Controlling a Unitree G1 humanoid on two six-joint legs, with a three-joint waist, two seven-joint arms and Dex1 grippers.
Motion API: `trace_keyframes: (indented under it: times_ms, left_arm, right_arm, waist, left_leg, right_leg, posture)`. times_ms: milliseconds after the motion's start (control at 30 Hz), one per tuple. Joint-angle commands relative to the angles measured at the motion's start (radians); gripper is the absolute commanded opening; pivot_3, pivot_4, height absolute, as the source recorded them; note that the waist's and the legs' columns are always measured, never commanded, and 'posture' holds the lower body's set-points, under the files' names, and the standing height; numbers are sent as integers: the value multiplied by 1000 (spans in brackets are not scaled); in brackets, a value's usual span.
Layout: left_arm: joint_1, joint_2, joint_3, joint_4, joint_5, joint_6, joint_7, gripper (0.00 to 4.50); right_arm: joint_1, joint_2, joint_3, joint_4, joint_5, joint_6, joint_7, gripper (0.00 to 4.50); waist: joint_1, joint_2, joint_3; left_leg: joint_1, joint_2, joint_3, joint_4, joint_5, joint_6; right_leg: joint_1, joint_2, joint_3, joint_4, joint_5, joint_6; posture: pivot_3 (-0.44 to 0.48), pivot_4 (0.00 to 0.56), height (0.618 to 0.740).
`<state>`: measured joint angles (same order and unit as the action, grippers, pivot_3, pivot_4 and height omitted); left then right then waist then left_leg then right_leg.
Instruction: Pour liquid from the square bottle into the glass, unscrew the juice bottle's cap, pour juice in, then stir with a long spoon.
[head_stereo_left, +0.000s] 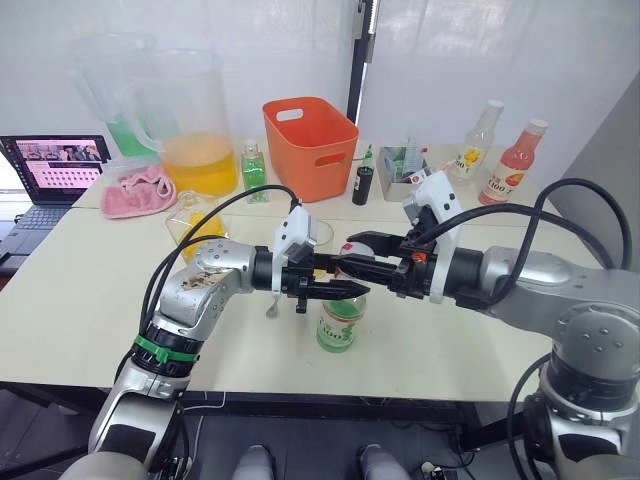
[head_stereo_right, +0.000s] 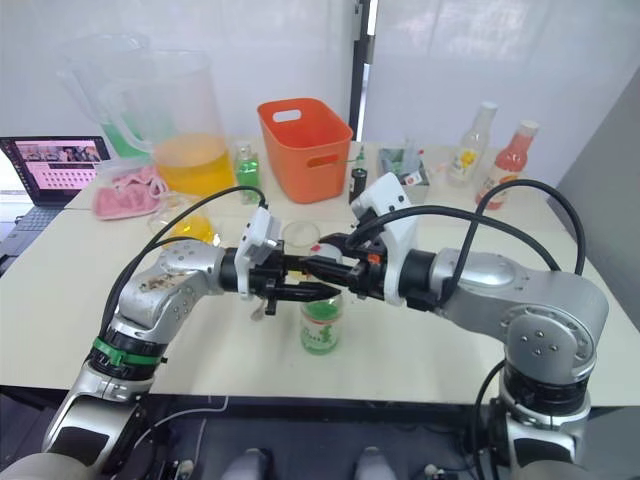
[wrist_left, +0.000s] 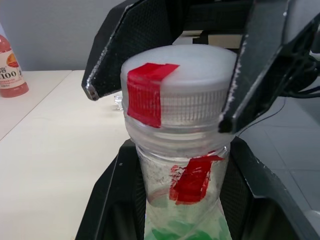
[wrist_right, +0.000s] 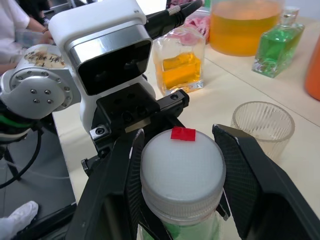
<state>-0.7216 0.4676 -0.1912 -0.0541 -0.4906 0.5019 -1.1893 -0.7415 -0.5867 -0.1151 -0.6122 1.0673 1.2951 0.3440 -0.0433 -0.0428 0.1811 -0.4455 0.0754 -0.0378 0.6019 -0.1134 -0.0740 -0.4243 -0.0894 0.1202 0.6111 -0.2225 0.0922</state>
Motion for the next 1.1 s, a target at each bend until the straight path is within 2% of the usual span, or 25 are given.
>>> trace_keyframes:
  times_ms: [33,267,333,467,600,700,833,1100]
  left_arm:
    - [38,28,-8,-27,17,29,15,1402]
    - [63,56,5,-72,7,42,30,1401]
    - [59,60,7,-71,5,45,32,1401]
    - [71,72,12,-92,1,52,42,1401]
    - [78,74,11,-106,-1,55,56,1401]
    - [80,74,10,-110,-2,56,62,1401]
    - [81,74,14,-112,-5,61,70,1397]
    - [87,68,16,-115,-7,63,82,1393]
  right_arm:
    - [-16,-78,130,50,-86,-124,235,1691]
    - [-92,-190,337,296,-338,-487,726,1691]
    - [-117,-187,358,356,-373,-538,800,1691]
    - [-211,-165,439,540,-485,-732,1053,1691]
    - [-261,-128,470,665,-553,-856,1193,1691]
    - [-304,-92,481,757,-584,-925,1259,1691]
    - [-377,-70,539,860,-583,-1011,1270,1657]
    - [-420,-72,588,903,-548,-1054,1270,1610]
  waist:
    - [-2,0,0]
    - [-6,0,0]
    - [-6,0,0]
    - [-12,0,0]
    - [-15,0,0]
    - [-20,0,0]
    - [-25,0,0]
    - [-25,0,-1]
  left_leg:
    - [0,0,0,-1,0,0]
    - [1,0,1,-2,0,0]
    - [2,0,1,-2,0,0]
    - [2,0,1,-3,0,0]
    - [3,0,1,-4,0,0]
    - [4,0,0,-4,0,0]
    - [5,0,0,-4,0,0]
    - [5,0,0,-4,0,0]
  right_leg:
    - [0,0,0,0,0,0]
    - [0,0,0,0,0,0]
    - [0,0,0,0,0,0]
    - [0,1,0,0,0,1]
    - [0,1,0,1,0,1]
    - [0,1,0,2,0,1]
    - [0,1,0,3,0,1]
    - [0,1,0,3,0,1]
  posture:
    - [0,150,717]
    - [0,150,717]
    - [0,150,717]
    - [0,150,717]
    - [0,150,717]
    - [0,150,717]
    - [0,150,717]
    - [0,150,717]
